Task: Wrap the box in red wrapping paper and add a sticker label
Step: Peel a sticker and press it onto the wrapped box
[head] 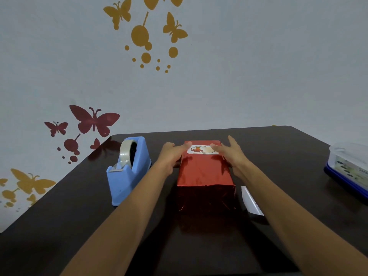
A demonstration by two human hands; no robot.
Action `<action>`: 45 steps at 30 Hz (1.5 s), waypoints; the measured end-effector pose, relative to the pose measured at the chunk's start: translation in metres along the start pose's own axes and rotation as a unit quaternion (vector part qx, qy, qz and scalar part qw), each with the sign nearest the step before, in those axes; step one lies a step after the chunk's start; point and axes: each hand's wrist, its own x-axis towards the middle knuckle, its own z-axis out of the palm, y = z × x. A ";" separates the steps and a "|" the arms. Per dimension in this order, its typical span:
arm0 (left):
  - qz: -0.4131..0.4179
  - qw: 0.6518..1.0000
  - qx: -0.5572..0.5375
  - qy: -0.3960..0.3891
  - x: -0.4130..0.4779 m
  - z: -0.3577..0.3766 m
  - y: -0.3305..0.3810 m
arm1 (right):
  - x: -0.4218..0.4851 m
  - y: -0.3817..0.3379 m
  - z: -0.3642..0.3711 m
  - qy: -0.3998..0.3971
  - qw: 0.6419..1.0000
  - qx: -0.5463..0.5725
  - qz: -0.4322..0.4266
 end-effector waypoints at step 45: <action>0.460 0.839 0.238 -0.165 -0.141 0.137 -0.019 | -0.110 -0.004 -0.171 0.341 0.852 -0.129 -0.376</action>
